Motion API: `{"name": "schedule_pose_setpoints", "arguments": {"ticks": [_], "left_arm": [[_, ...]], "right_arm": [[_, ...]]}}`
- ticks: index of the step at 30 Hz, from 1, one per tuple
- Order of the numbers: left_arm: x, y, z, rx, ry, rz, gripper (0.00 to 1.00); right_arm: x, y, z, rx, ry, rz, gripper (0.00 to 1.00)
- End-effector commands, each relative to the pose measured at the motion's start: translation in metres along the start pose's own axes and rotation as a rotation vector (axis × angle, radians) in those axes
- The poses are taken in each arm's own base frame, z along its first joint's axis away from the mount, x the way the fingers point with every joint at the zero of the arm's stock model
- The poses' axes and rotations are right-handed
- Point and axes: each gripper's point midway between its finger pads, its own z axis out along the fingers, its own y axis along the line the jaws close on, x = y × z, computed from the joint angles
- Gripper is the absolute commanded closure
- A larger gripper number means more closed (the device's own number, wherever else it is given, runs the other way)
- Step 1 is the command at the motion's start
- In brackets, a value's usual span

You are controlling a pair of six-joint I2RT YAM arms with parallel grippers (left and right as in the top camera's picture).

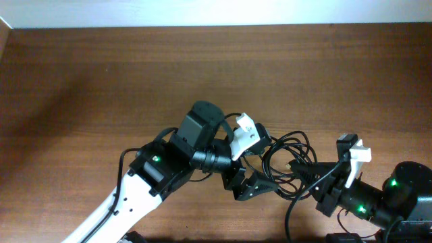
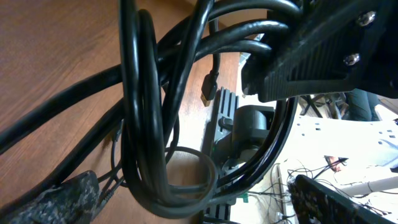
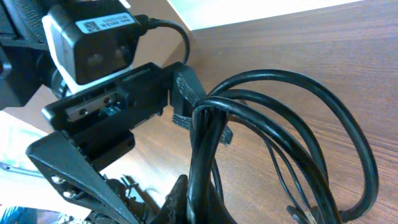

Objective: Untangle cables

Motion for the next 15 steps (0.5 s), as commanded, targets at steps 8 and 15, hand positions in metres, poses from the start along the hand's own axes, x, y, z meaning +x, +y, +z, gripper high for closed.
{"name": "schedule_pose_setpoints", "arguments": {"ticks": [8, 15], "left_arm": [[0.005, 0.017, 0.019, 0.010, 0.030, -0.035, 0.61], [-0.007, 0.024, 0.018, -0.033, -0.013, 0.006, 1.00]], "right_arm": [[-0.004, 0.018, -0.004, -0.074, -0.011, -0.037, 0.96], [0.002, -0.017, -0.005, 0.118, -0.006, 0.025, 0.91]]}}
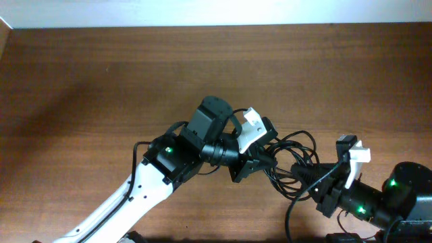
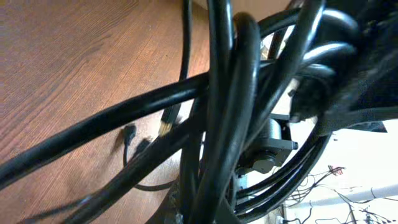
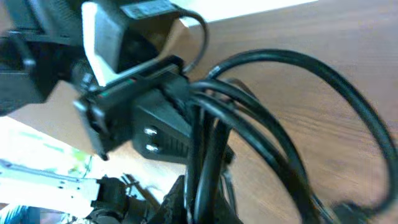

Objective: Untangle cables

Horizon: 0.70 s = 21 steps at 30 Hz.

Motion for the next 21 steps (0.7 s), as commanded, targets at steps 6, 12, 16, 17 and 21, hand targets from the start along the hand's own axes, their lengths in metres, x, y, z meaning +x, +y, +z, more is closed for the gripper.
{"name": "schedule_pose_setpoints", "arguments": {"ticks": [6, 12, 16, 17, 21], "left_arm": [[-0.017, 0.029, -0.024, -0.272, -0.067, 0.063, 1.00], [-0.025, 0.035, -0.068, -0.504, -0.101, 0.194, 1.00], [-0.001, 0.046, -0.072, -0.564, 0.022, 0.251, 1.00], [-0.001, 0.045, -0.071, -0.554, 0.021, 0.251, 1.00], [-0.001, 0.025, -0.060, -0.424, 0.006, 0.258, 1.00]], "right_arm": [[0.024, -0.061, -0.016, 0.375, 0.043, 0.105, 0.82], [0.053, -0.067, -0.023, 0.425, 0.142, 0.189, 0.52], [0.037, -0.042, -0.011, 0.261, 0.100, 0.145, 0.48], [0.030, -0.034, -0.009, 0.214, 0.081, 0.122, 0.48], [0.003, 0.001, -0.004, 0.013, 0.007, 0.003, 0.48]]}}
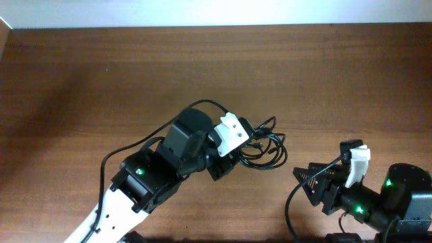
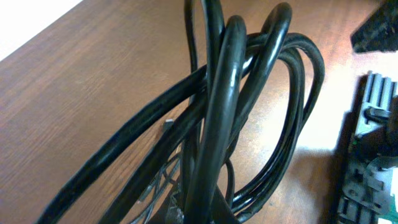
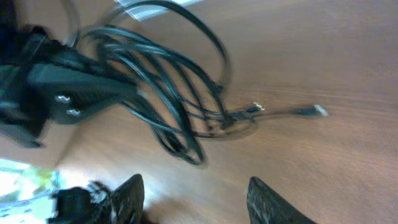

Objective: Untangle cables

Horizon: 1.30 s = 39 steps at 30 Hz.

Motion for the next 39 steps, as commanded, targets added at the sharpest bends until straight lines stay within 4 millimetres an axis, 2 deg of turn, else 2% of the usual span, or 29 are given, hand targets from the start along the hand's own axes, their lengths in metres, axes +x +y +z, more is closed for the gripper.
{"name": "schedule_pose_setpoints", "arguments": {"ticks": [1, 4, 9, 12, 13, 16, 18, 20, 27, 31, 36, 38, 39], "left_arm": [[-0.013, -0.024, -0.007, 0.136, -0.064, 0.034, 1.00], [-0.018, -0.040, -0.010, 0.233, -0.092, 0.038, 1.00], [-0.037, -0.053, -0.011, 0.275, -0.168, 0.087, 1.00], [-0.047, -0.064, -0.010, 0.297, -0.208, 0.124, 1.00], [-0.046, -0.069, -0.006, 0.314, -0.198, 0.129, 1.00], [-0.044, -0.070, 0.002, 0.321, -0.179, 0.087, 1.00], [-0.042, -0.047, 0.009, 0.194, -0.148, -0.027, 1.00], [-0.039, -0.012, 0.012, 0.022, -0.130, -0.211, 1.00], [-0.031, 0.050, 0.001, -0.162, -0.183, -0.714, 1.00], [-0.027, 0.068, -0.004, -0.191, -0.212, -0.885, 1.00], [-0.025, 0.076, -0.007, -0.207, -0.220, -0.905, 1.00], [-0.021, 0.075, -0.006, -0.213, -0.196, -0.864, 1.00], [-0.018, 0.073, -0.005, -0.214, -0.175, -0.814, 1.00]], "right_arm": [[-0.009, 0.032, -0.005, -0.166, -0.027, -0.076, 0.48], [-0.013, 0.036, -0.006, -0.183, -0.040, -0.093, 0.48], [-0.018, 0.038, -0.007, -0.187, -0.060, -0.112, 0.49], [-0.020, 0.039, -0.007, -0.190, -0.070, -0.123, 0.60], [-0.021, 0.039, -0.007, -0.190, -0.072, -0.126, 0.66], [-0.021, 0.039, -0.007, -0.191, -0.074, -0.127, 0.88], [-0.019, 0.038, -0.007, -0.188, -0.064, -0.116, 0.96], [-0.017, 0.037, -0.007, -0.186, -0.056, -0.108, 0.96], [-0.014, 0.036, -0.006, -0.182, -0.046, -0.097, 0.96], [-0.014, 0.035, -0.006, -0.175, -0.045, -0.094, 0.96], [-0.015, 0.034, -0.006, -0.169, -0.047, -0.094, 0.96], [-0.015, 0.028, -0.005, -0.134, -0.053, -0.087, 0.96], [-0.016, 0.027, -0.005, -0.130, -0.054, -0.087, 0.84]]}}
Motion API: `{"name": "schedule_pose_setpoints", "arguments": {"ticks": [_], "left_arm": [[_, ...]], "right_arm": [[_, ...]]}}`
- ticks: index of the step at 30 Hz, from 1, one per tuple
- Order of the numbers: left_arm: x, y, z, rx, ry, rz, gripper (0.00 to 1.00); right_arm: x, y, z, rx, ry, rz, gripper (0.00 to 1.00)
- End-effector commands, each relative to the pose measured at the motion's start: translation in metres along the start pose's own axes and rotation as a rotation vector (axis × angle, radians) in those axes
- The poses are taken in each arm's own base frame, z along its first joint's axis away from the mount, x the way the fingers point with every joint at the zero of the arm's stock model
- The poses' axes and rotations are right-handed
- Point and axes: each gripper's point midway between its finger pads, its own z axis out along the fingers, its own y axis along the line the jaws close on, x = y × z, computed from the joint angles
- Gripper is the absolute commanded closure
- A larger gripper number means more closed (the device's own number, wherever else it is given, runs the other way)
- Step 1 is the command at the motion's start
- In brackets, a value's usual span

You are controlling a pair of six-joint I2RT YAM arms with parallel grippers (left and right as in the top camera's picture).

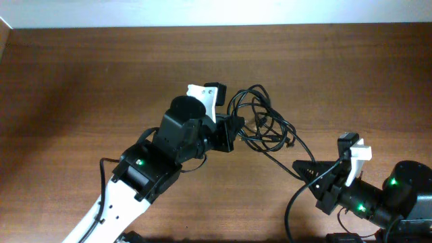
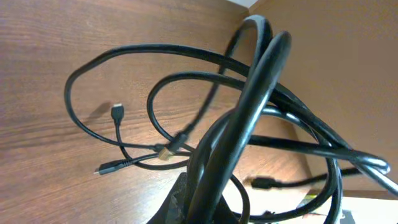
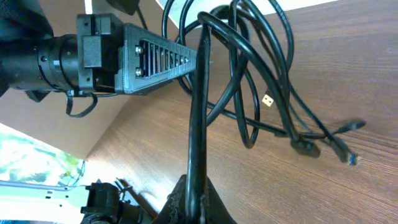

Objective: Untangle cables

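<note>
A tangle of black cables [image 1: 262,125] hangs off the table's middle, partly lifted. My left gripper [image 1: 228,135] is shut on its thick loops, which rise from the jaws in the left wrist view [image 2: 205,208]. One strand [image 1: 287,156] runs taut from the tangle down to my right gripper [image 1: 305,171], which is shut on it [image 3: 196,202]. The strand [image 3: 198,106] climbs straight up toward the left gripper's fingers [image 3: 155,59]. Loose plug ends [image 3: 268,99] dangle over the wood, a gold-tipped one [image 2: 163,153] among them.
The brown wooden table [image 1: 81,81] has a white wall strip along its far edge. My right arm's base [image 1: 395,196] sits at the front right corner. The left arm's white link [image 1: 128,196] crosses the front middle.
My right gripper was open and empty, apart from the tangle; now it is shut on one strand. The left gripper has moved farther back with the tangle, and the strand is stretched between them.
First my right gripper was shut on the bundle at the front right, with the left gripper's fingers in the loops. The left then gripped the loops. Later the left held the bundle to the left while the right stood open. Now each holds a part.
</note>
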Motion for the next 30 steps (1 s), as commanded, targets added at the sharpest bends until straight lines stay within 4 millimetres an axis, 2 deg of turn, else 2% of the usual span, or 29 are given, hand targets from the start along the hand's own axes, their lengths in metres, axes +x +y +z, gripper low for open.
{"name": "schedule_pose_setpoints", "arguments": {"ticks": [1, 2, 3, 4, 6, 10, 12, 14, 18, 23, 26, 28, 30], "left_arm": [[-0.016, 0.026, -0.006, -0.119, -0.066, 0.104, 1.00], [-0.013, 0.022, -0.005, -0.096, -0.047, 0.159, 1.00], [-0.010, 0.018, -0.004, -0.070, -0.030, 0.195, 1.00], [-0.007, 0.013, -0.004, -0.041, -0.012, 0.249, 1.00], [0.000, 0.003, -0.004, 0.019, 0.019, 0.343, 1.00], [0.016, -0.029, -0.009, 0.227, 0.079, 0.457, 1.00], [0.030, -0.059, -0.020, 0.428, 0.113, 0.572, 1.00], [0.042, -0.075, -0.031, 0.567, 0.129, 0.666, 1.00], [0.052, -0.089, -0.044, 0.697, 0.137, 0.747, 1.00], [0.058, -0.106, -0.061, 0.844, 0.137, 0.771, 1.00], [0.069, -0.117, -0.067, 0.907, 0.165, 0.781, 1.00], [0.079, -0.125, -0.069, 0.940, 0.182, 0.795, 1.00], [0.083, -0.131, -0.072, 0.964, 0.185, 0.808, 1.00]], "right_arm": [[-0.002, 0.002, -0.004, 0.010, -0.015, -0.018, 0.81], [-0.002, 0.001, -0.004, 0.014, -0.016, -0.018, 0.70], [-0.002, 0.000, -0.004, 0.021, -0.018, -0.019, 0.47], [-0.003, -0.001, -0.004, 0.029, -0.020, -0.018, 0.32], [-0.004, -0.003, -0.004, 0.039, -0.025, -0.021, 0.21], [-0.005, -0.003, -0.004, 0.043, -0.030, -0.025, 0.20], [-0.007, -0.009, -0.004, 0.076, -0.040, -0.026, 0.19], [-0.009, -0.017, -0.005, 0.124, -0.053, -0.025, 0.19], [-0.010, -0.031, -0.008, 0.205, -0.065, -0.016, 0.19], [-0.011, -0.031, -0.008, 0.207, -0.067, -0.017, 0.19], [-0.012, -0.032, -0.008, 0.214, -0.071, -0.019, 0.19], [-0.012, -0.042, -0.010, 0.268, -0.078, -0.012, 0.19], [-0.009, -0.069, -0.020, 0.426, -0.092, 0.064, 0.18]]}}
